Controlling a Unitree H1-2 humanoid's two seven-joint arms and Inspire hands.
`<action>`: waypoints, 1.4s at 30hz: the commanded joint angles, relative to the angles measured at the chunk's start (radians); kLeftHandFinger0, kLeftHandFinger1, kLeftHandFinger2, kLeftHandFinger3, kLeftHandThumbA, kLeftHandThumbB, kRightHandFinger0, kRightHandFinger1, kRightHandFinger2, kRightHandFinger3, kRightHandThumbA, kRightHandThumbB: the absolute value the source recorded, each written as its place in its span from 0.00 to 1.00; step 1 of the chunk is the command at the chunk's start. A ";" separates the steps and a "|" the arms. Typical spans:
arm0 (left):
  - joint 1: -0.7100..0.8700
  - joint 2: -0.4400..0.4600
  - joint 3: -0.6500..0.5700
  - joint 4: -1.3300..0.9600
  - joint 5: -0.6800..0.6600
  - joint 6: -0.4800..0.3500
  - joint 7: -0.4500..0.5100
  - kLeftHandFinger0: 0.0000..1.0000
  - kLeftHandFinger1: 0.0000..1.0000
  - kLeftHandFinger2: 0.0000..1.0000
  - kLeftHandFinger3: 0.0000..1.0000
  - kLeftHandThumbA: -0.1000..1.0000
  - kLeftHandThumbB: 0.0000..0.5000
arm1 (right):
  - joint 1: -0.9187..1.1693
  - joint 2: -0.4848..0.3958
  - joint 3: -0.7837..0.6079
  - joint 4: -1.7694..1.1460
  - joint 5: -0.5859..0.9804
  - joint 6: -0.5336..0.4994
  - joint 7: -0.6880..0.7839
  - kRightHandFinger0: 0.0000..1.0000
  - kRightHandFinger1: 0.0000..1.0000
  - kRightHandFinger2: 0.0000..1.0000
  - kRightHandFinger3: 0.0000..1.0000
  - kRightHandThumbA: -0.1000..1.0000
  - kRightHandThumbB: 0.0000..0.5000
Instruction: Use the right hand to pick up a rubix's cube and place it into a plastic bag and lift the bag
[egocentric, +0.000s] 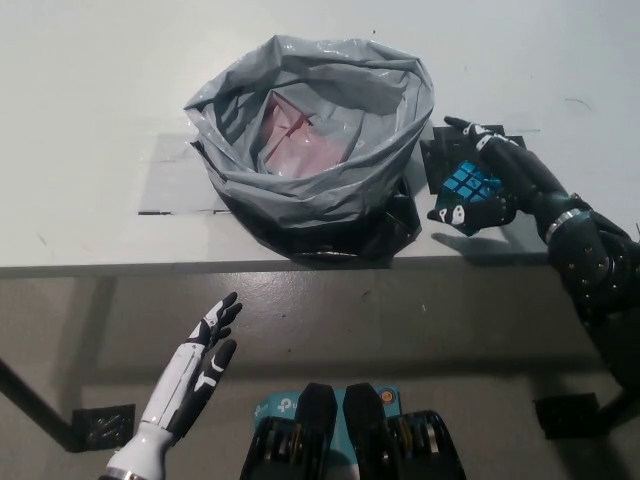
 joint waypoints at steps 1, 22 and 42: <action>-0.017 0.011 0.001 -0.034 -0.004 -0.014 -0.007 1.00 1.00 1.00 1.00 0.99 0.32 | -0.086 -0.003 -0.015 0.026 0.006 -0.012 0.032 1.00 1.00 1.00 1.00 0.92 1.00; -0.021 0.012 -0.001 -0.029 0.000 -0.021 -0.006 1.00 1.00 1.00 1.00 1.00 0.31 | -0.151 0.033 -0.027 0.313 0.016 -0.105 -0.032 1.00 1.00 1.00 1.00 0.80 1.00; -0.044 0.014 0.006 -0.017 -0.015 -0.020 -0.009 1.00 1.00 1.00 1.00 0.99 0.34 | -0.176 0.101 -0.137 0.473 0.076 -0.180 -0.124 0.14 0.50 0.76 0.67 0.10 0.52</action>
